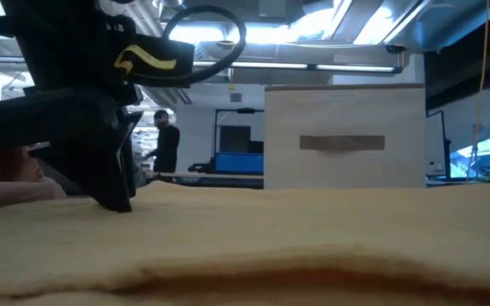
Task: Fold towel
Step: Fold the yellow towel
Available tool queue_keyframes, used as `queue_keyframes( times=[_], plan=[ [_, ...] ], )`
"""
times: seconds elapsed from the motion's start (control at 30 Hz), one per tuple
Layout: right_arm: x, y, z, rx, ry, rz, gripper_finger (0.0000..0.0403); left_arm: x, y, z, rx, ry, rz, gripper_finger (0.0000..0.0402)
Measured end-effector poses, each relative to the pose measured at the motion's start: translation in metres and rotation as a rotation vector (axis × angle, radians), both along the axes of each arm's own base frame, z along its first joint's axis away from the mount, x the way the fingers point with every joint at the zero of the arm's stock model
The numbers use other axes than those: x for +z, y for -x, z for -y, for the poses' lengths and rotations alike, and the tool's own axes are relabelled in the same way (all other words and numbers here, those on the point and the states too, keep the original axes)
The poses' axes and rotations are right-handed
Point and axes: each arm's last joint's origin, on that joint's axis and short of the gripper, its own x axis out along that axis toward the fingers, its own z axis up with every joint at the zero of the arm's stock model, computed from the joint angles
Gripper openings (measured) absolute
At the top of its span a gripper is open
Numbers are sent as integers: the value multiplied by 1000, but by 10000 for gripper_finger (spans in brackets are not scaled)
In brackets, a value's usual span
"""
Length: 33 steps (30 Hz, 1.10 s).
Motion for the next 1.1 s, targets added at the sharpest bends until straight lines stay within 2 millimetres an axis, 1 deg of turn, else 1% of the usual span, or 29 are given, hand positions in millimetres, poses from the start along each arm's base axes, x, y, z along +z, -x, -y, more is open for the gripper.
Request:
queue_keyframes(
  times=[0.1, 0.2, 0.23, 0.3, 0.4, 0.47, 0.53, 0.7, 0.8, 0.87, 0.97, 1.03, 1.1],
  plan=[
    [24, 0, -1, 8, -49, 35, 168, 19, 0, 5, -21, 41, 11, 155],
    [47, 1, 3, 14, -89, 129, 168, 50, -2, 10, -37, 122, 135, 155],
    [54, 1, 6, 12, -100, 160, 168, 57, -3, 11, -51, 141, 162, 155],
    [66, 1, 12, 6, -119, 207, 168, 65, -4, 11, -83, 165, 205, 155],
    [73, -1, 26, -14, -136, 232, 168, 74, -9, 6, -107, 173, 248, 155],
    [72, -1, 37, -13, -146, 229, 168, 76, -13, -1, -114, 164, 253, 155],
    [66, -2, 49, -18, -165, 205, 168, 72, -15, -10, -113, 142, 226, 155],
    [36, 4, 82, -64, -281, 151, 168, 61, -19, -33, -95, 110, 185, 155],
    [18, 10, 97, -97, -396, 175, 168, 54, -21, -41, -81, 172, 162, 155],
    [10, 12, 103, -108, -485, 191, 168, 51, -23, -46, -84, 208, 159, 155],
    [11, 13, 104, -105, -573, 208, 168, 47, -27, -52, -95, 238, 181, 155],
    [16, 14, 104, -95, -588, 222, 170, 44, -29, -56, -98, 258, 183, 155],
    [21, 12, 103, -73, -583, 243, 182, 43, -31, -60, -93, 275, 187, 155]
  ],
)
